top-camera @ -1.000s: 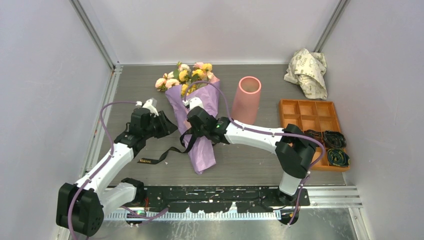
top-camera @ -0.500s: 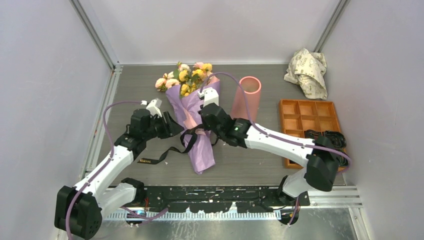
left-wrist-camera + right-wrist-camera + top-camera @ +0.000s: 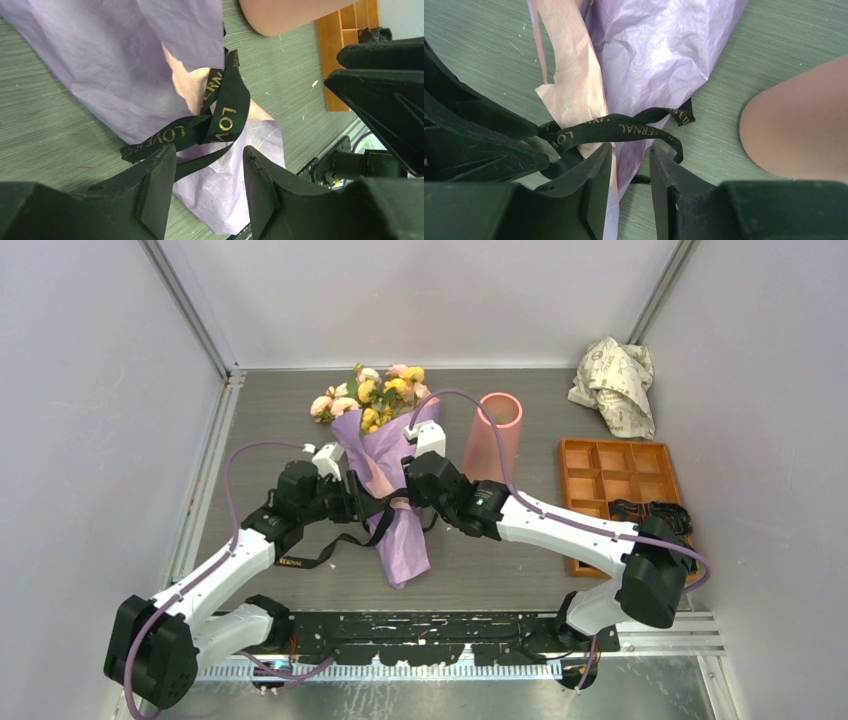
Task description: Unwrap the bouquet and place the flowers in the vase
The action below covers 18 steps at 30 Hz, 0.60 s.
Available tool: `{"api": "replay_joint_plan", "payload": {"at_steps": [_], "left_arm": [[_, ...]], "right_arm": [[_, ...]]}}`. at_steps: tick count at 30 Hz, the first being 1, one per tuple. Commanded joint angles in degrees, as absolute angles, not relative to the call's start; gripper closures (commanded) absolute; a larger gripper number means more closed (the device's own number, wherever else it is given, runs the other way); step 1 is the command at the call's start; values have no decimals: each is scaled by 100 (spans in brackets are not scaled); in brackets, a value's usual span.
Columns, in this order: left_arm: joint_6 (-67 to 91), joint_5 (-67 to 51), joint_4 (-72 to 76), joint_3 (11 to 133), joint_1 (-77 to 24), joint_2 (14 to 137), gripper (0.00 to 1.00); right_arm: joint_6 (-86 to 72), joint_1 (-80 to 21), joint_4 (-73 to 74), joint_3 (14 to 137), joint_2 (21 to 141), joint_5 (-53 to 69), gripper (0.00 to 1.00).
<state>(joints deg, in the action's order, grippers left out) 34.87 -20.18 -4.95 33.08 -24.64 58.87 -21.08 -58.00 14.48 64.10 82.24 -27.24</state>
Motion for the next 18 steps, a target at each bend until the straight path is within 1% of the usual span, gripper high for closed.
{"api": "replay_joint_plan", "payload": {"at_steps": [1,5,7,8,13,18], "left_arm": [[3892,-1703,-171,3178,-2474,5771,47],[4642,-1266,-42,2997,-2486,5775,44],[4930,-1283,133,2898,-2480,5890,43],[5059,-1261,191,2858,-2476,5977,43],[5343,-972,339,2767,-2479,6217,39],[5556,-753,294,2893,-2479,6363,39]], "right_arm": [[-2221,-5813,1302,6350,8056,-2710,60],[-2230,-5816,1310,6337,8104,-2675,60],[-2232,-5812,1288,6341,8123,-2628,59],[-2220,-5815,1272,6345,8137,-2577,57],[-2204,-5813,1260,6398,8302,-2445,56],[-2232,-5817,1186,6318,8343,-2419,56]]}}
